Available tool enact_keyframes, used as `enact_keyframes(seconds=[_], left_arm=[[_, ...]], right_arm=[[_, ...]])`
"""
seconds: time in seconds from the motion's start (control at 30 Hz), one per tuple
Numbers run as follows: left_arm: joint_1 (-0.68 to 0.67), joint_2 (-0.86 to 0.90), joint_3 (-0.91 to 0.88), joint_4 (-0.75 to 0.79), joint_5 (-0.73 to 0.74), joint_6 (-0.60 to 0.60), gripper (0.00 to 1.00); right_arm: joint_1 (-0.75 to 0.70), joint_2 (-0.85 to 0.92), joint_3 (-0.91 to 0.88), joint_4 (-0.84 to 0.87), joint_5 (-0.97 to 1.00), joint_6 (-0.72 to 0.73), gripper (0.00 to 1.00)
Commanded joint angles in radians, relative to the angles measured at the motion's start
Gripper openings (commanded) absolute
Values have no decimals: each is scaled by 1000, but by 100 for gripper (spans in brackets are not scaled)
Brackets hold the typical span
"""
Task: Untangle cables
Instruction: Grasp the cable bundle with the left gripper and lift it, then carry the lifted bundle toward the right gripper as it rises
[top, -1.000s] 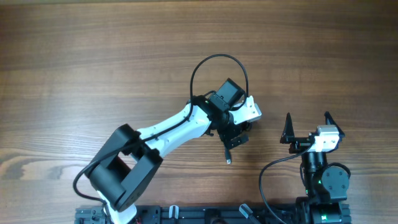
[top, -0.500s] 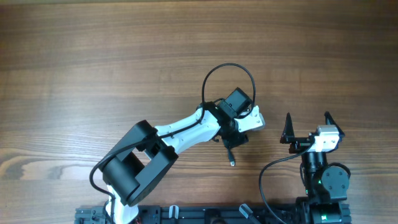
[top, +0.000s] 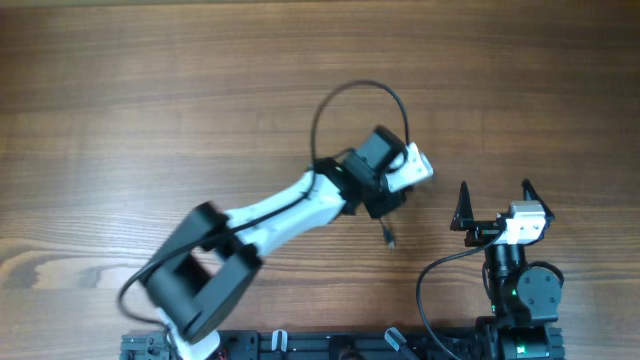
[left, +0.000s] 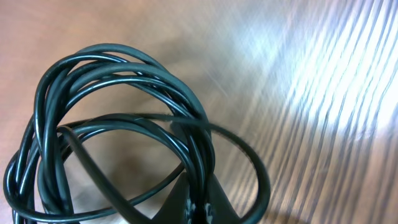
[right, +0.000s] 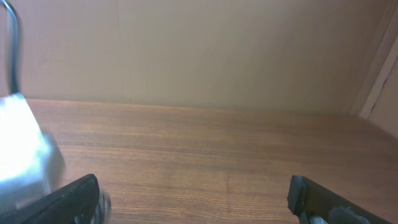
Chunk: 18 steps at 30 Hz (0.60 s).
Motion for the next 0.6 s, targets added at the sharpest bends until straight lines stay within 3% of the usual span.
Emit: enact_keyframes(seconds=[0.0, 0.13, 0.3, 0.4, 0.53, 0.57], left_arm=[[122, -167, 18, 12, 108, -85, 4], [351, -238, 18, 12, 566, -151, 4], [563, -240, 18, 13, 990, -190, 4], [628, -240, 18, 13, 1134, -190, 4], [644, -241, 18, 37, 1186, -189, 4], [644, -241, 18, 77, 1275, -189, 4]], right_arm=[[-5, -8, -1, 5, 13, -18, 100], [-5, -8, -1, 5, 13, -18, 100], [-5, -8, -1, 5, 13, -18, 100], [-5, -8, -1, 5, 13, -18, 100], [-5, -8, -1, 6, 16, -21, 100], [-5, -8, -1, 6, 25, -34, 100]])
